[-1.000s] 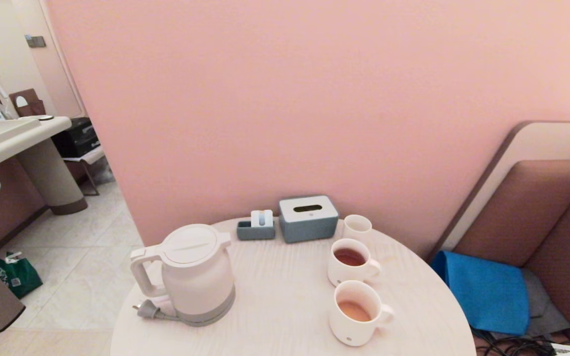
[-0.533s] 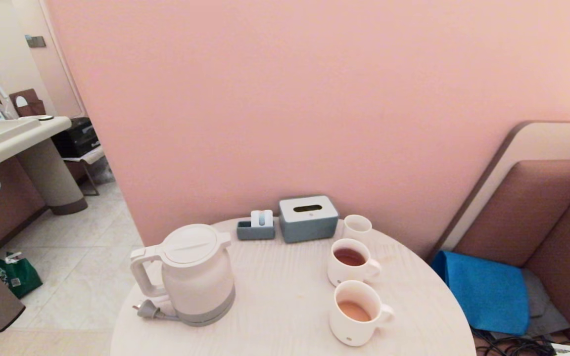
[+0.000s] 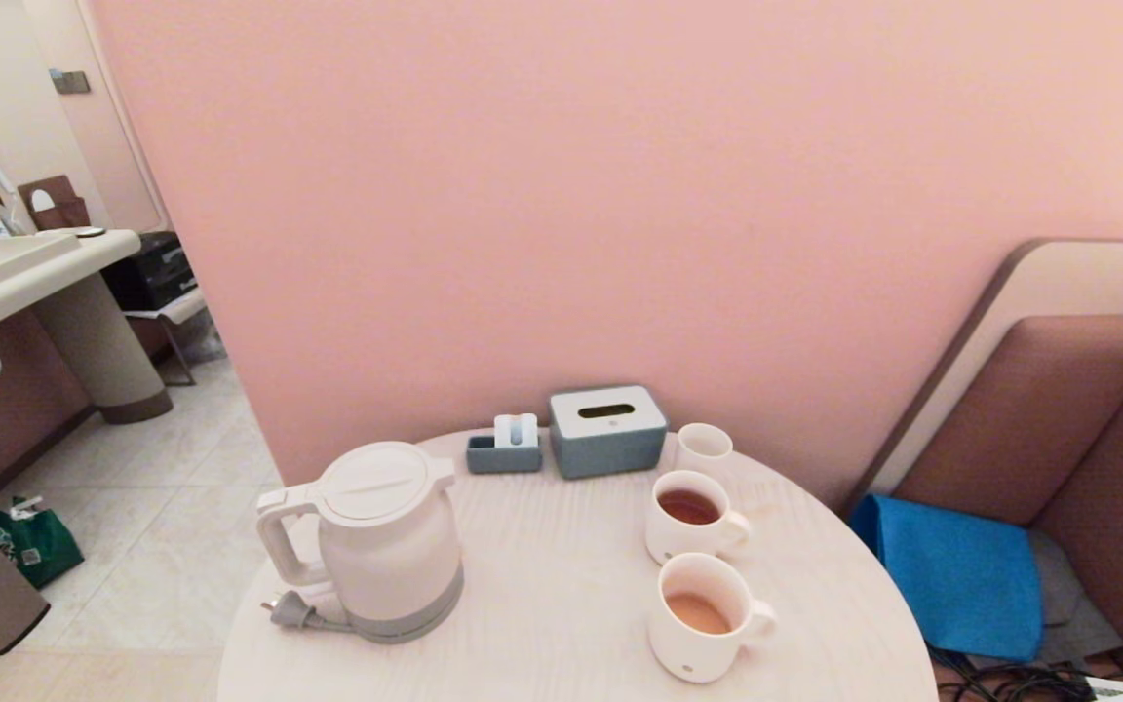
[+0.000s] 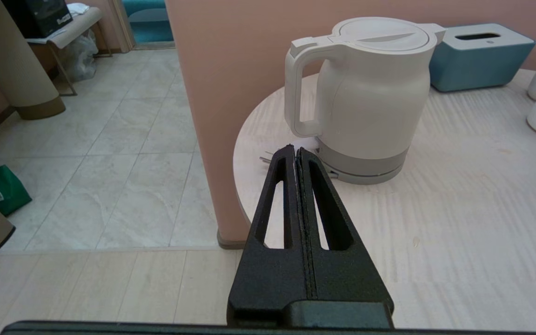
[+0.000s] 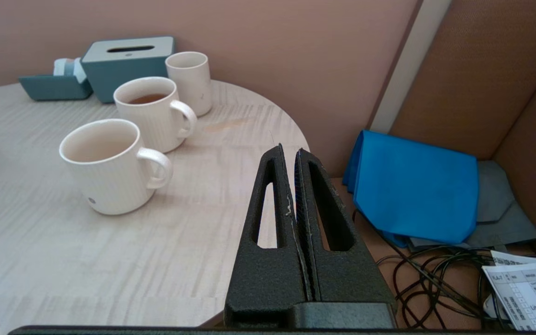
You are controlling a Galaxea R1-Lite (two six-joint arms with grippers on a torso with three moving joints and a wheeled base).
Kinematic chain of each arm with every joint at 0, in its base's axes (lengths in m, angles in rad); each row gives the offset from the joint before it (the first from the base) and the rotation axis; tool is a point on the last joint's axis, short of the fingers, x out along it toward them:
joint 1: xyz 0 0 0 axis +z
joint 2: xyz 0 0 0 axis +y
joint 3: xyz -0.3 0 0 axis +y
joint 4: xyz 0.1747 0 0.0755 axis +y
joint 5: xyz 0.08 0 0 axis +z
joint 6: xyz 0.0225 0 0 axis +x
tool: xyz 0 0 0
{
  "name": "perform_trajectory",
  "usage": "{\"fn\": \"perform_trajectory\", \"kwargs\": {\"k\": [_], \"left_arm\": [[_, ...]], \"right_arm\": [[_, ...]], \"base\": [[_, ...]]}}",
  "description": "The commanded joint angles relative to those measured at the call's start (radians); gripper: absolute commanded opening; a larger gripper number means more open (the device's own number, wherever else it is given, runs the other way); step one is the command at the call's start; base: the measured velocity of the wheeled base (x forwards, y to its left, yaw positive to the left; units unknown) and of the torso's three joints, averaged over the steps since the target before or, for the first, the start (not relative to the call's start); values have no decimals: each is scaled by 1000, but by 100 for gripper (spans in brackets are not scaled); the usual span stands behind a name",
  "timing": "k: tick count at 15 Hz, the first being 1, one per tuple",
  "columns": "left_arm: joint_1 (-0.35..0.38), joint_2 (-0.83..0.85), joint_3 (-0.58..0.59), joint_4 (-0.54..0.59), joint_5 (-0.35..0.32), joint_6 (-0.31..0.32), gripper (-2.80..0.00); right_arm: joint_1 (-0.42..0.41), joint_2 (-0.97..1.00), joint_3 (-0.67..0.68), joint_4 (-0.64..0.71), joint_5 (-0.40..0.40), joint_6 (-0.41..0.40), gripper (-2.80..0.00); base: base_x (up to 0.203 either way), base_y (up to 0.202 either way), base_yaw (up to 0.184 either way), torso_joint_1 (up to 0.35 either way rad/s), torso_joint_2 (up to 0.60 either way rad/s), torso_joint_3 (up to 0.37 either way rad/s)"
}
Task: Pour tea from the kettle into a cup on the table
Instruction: Pick up the cup
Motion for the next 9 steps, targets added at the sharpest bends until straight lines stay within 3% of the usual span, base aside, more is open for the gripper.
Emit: {"fn": "perform_trajectory", "kwargs": {"k": [1,9], "left_arm": [[-1,1,0,1,-1,0,-280],[-1,1,0,1,0,0,-280]], "right_arm": [[0,1,0,0,0,0,-280],[0,1,0,0,0,-2,-280]], "base": [[0,0,0,-88,201,117],[0,0,0,-183,440,247]]}}
